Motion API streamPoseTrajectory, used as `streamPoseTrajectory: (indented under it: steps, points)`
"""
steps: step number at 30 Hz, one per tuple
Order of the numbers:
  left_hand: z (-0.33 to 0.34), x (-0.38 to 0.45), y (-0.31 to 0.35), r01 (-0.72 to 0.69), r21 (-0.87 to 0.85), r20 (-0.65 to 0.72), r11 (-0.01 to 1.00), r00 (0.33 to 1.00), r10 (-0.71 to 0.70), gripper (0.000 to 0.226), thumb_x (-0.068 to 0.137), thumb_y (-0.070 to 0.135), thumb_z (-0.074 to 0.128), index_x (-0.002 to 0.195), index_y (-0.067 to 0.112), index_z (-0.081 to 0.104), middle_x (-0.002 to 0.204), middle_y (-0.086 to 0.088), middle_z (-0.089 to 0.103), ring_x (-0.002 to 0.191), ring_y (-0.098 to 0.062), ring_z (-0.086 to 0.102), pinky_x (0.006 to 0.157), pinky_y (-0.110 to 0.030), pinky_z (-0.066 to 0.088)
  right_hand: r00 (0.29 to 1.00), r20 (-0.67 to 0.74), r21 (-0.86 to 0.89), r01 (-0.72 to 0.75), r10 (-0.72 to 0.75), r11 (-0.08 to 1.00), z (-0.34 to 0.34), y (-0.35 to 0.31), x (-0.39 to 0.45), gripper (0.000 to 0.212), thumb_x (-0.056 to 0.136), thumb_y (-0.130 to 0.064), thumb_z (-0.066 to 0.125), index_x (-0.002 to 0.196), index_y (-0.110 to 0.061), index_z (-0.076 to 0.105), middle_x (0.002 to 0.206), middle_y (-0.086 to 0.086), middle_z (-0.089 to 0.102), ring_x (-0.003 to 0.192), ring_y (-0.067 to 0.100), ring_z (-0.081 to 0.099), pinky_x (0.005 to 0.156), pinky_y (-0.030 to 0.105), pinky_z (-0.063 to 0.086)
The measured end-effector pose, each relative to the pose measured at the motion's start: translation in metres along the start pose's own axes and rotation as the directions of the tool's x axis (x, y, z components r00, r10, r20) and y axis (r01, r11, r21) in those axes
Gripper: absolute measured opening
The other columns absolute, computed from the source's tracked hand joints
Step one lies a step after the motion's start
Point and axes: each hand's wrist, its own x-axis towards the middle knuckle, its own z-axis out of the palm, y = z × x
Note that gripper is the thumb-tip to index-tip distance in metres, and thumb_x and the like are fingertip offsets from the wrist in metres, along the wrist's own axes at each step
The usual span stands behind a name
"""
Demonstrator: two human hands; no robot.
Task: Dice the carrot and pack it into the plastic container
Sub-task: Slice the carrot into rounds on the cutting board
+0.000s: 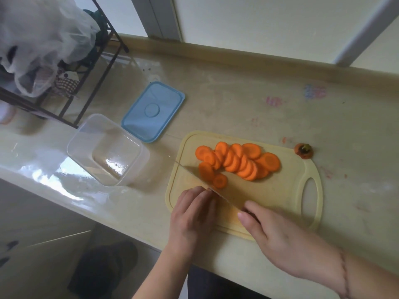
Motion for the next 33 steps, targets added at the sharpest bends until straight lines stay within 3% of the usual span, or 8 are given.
streamPoseTrajectory:
  steps: [2,8,13,17,21,27,33]
  points:
    - [0.001,-0.003,0.001,-0.044,-0.011,0.039,0.999,0.998,0.044,0.02,0.084,0.0,0.08,0.104,-0.001,0.076,0.107,-0.01,0.07,0.096,-0.025,0.067,0.081,-0.037,0.055,1.0,-0.016,0.022,0.023,-0.023,0.999,0.006,0.0,0.013,0.04,0.094,-0.059,0.025,0.077,-0.025,0.038,0.064,0.001,0.051,0.063,0.015,0.052,0.061,0.042,0.043]
    - [0.003,-0.003,0.001,-0.014,0.027,-0.041,1.0,0.999,0.015,0.019,0.088,0.006,0.075,0.106,0.006,0.073,0.104,-0.004,0.06,0.086,-0.024,0.065,0.077,-0.031,0.053,0.999,-0.043,0.089,0.033,-0.029,0.995,0.0,-0.006,0.02,0.039,0.096,-0.053,0.034,0.071,-0.025,0.042,0.068,-0.01,0.054,0.065,0.009,0.051,0.059,0.027,0.038]
    - [0.005,-0.006,0.001,0.035,0.066,-0.053,0.997,0.998,-0.032,0.012,0.087,0.006,0.072,0.096,0.001,0.076,0.098,-0.008,0.068,0.083,-0.025,0.067,0.072,-0.035,0.056,1.0,-0.019,0.06,0.013,-0.012,0.998,-0.012,-0.013,-0.009,0.039,0.092,-0.06,0.029,0.079,-0.027,0.043,0.07,-0.001,0.057,0.063,0.013,0.053,0.06,0.033,0.04]
    - [0.003,-0.004,0.004,-0.001,0.01,-0.059,1.0,0.998,0.002,0.02,0.087,0.009,0.071,0.106,0.013,0.066,0.108,0.002,0.06,0.088,-0.019,0.064,0.078,-0.027,0.054,1.0,-0.007,-0.002,-0.013,0.013,1.0,-0.011,-0.01,-0.024,0.045,0.086,-0.07,0.022,0.09,-0.033,0.047,0.074,-0.011,0.059,0.067,0.009,0.055,0.063,0.033,0.045]
    - [0.001,-0.001,0.004,-0.018,-0.018,-0.059,1.0,0.998,0.017,0.023,0.087,0.009,0.073,0.108,0.013,0.064,0.11,0.003,0.06,0.089,-0.018,0.064,0.078,-0.028,0.055,0.999,0.011,-0.007,-0.037,0.037,0.999,-0.011,-0.008,-0.029,0.037,0.084,-0.071,0.02,0.084,-0.042,0.042,0.071,-0.017,0.056,0.063,0.01,0.051,0.058,0.028,0.04]
    - [0.001,-0.002,0.002,-0.004,-0.016,-0.072,1.0,0.997,0.003,0.013,0.087,0.006,0.073,0.099,0.005,0.074,0.106,-0.001,0.068,0.089,-0.02,0.067,0.077,-0.031,0.057,1.0,0.01,-0.048,-0.018,0.018,0.999,-0.005,-0.004,-0.015,0.042,0.088,-0.068,0.018,0.083,-0.032,0.04,0.068,-0.004,0.056,0.064,0.013,0.053,0.062,0.039,0.045]
    - [0.001,-0.006,0.003,-0.014,-0.001,-0.021,1.0,1.0,0.014,0.019,0.078,0.001,0.085,0.095,0.001,0.077,0.105,-0.004,0.067,0.088,-0.022,0.067,0.077,-0.032,0.056,0.998,-0.033,-0.011,0.051,-0.052,0.999,0.011,-0.008,0.023,0.04,0.093,-0.059,0.027,0.074,-0.025,0.04,0.063,-0.003,0.054,0.063,0.014,0.053,0.061,0.038,0.042]
